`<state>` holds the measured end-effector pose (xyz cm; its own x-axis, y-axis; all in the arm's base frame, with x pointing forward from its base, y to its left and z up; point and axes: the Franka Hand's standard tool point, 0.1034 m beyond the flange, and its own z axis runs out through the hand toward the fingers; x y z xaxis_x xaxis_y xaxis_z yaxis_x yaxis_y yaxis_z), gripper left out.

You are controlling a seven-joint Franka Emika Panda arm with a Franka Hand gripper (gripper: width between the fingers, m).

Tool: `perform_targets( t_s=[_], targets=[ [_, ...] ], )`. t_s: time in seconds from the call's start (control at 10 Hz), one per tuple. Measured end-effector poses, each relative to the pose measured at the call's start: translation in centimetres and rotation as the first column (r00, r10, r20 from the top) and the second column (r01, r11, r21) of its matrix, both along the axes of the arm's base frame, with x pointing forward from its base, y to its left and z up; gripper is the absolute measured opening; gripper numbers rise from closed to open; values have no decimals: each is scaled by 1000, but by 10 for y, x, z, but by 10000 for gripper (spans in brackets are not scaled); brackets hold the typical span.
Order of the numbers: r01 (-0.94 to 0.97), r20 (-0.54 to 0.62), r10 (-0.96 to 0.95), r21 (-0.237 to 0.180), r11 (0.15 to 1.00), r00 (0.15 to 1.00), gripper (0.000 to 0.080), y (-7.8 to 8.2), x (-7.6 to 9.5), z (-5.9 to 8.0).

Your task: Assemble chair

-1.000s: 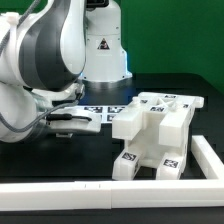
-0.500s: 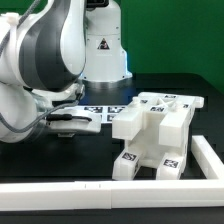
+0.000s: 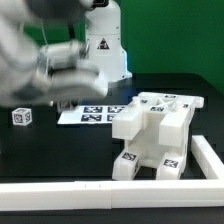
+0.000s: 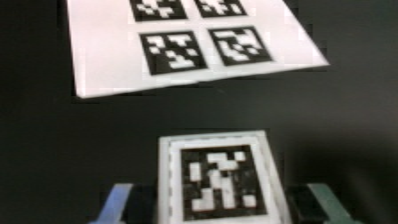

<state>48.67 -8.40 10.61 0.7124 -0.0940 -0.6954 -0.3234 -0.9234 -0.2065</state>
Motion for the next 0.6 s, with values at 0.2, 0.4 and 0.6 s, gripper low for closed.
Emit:
perform_targets(
  t_s=[0.2, 0.4, 0.6],
  targets=[
    [18, 145, -10, -54, 998, 989, 282, 0, 9, 5],
    [52, 287, -18, -113, 992, 958, 282, -3, 12, 5],
    [103, 417, -20, -176, 979, 909, 282, 16, 35, 24]
  ],
)
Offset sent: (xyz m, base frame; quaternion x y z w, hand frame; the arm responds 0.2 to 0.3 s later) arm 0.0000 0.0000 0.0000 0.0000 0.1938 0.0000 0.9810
